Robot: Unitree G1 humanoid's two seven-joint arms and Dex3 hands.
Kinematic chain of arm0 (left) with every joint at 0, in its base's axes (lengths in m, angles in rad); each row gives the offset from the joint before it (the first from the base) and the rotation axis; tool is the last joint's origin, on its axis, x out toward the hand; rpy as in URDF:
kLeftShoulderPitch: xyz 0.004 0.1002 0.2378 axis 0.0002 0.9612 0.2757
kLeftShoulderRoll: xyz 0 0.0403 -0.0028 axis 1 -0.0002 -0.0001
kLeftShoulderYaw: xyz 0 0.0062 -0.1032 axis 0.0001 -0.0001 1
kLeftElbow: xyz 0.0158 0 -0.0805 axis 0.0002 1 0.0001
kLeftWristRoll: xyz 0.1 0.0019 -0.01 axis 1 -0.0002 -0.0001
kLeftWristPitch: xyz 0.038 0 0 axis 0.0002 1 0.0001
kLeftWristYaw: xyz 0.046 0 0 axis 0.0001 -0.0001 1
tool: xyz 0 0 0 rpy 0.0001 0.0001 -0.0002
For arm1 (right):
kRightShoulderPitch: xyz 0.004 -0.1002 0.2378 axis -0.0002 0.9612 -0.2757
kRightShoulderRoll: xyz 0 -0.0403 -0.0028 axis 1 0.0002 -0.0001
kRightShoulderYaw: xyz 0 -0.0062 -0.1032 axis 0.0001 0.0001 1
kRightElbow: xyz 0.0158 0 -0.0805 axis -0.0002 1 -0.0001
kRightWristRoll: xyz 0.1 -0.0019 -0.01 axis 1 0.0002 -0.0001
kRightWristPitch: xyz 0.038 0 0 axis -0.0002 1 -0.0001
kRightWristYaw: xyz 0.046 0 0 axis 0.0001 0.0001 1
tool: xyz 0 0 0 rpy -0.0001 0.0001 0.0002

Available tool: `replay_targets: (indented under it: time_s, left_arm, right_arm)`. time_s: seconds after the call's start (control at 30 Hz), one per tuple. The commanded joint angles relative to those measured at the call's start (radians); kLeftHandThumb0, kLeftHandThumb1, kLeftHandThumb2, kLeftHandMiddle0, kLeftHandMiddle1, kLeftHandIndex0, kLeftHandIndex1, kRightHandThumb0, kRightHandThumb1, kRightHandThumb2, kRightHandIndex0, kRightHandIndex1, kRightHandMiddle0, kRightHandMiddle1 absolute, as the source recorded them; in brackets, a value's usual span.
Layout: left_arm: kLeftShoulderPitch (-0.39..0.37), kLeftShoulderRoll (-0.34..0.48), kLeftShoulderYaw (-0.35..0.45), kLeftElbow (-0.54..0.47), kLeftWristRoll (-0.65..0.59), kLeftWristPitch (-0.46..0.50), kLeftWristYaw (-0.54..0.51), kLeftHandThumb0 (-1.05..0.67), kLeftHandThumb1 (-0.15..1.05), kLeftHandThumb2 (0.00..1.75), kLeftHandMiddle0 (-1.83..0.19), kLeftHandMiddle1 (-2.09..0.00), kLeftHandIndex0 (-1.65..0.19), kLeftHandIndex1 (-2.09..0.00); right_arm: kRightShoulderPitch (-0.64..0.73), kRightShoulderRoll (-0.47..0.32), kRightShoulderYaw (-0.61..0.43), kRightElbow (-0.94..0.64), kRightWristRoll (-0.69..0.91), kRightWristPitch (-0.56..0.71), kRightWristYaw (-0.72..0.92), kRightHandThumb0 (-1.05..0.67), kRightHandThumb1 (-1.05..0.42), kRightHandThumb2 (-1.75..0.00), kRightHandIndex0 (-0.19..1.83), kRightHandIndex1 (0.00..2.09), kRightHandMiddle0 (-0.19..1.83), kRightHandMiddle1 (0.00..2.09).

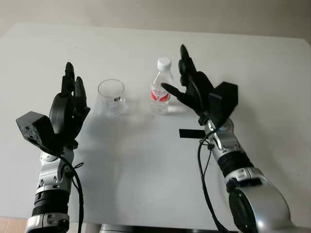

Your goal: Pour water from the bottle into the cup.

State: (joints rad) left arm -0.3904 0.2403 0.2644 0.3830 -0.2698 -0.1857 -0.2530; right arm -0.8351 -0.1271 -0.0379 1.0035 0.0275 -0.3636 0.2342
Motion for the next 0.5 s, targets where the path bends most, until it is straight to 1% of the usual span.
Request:
replay_targets:
  time_s: [0.0,0.13,0.33,0.47]
  left_arm:
    - [0.001,0.003,0.005,-0.004,0.0,-0.004,0.001,-0.67,1.05,0.67,0.19,0.0,0.19,0.0]
    - [-0.001,0.005,0.006,0.003,0.001,-0.015,-0.004,-0.66,1.05,0.68,0.19,0.0,0.19,0.0]
    - [-0.001,0.011,0.006,0.006,0.0,-0.017,-0.011,-0.67,1.05,0.68,0.19,0.0,0.19,0.0]
    - [-0.003,0.013,0.007,0.008,0.002,-0.018,-0.013,-0.68,1.05,0.68,0.19,0.0,0.19,0.0]
  right_arm:
    - [-0.037,0.007,-0.001,0.045,-0.008,-0.011,0.001,-0.98,-0.91,-0.05,-0.19,0.0,-0.19,0.0]
    - [-0.057,0.013,0.009,0.094,-0.036,-0.017,-0.015,-1.0,-0.91,-0.05,-0.19,0.0,-0.19,0.0]
    - [-0.06,0.025,0.011,0.129,-0.049,-0.018,-0.009,-1.0,-0.91,-0.05,-0.19,0.0,-0.19,0.0]
    - [-0.06,0.034,0.011,0.138,-0.046,-0.015,0.014,-0.96,-0.91,-0.05,-0.19,0.0,-0.19,0.0]
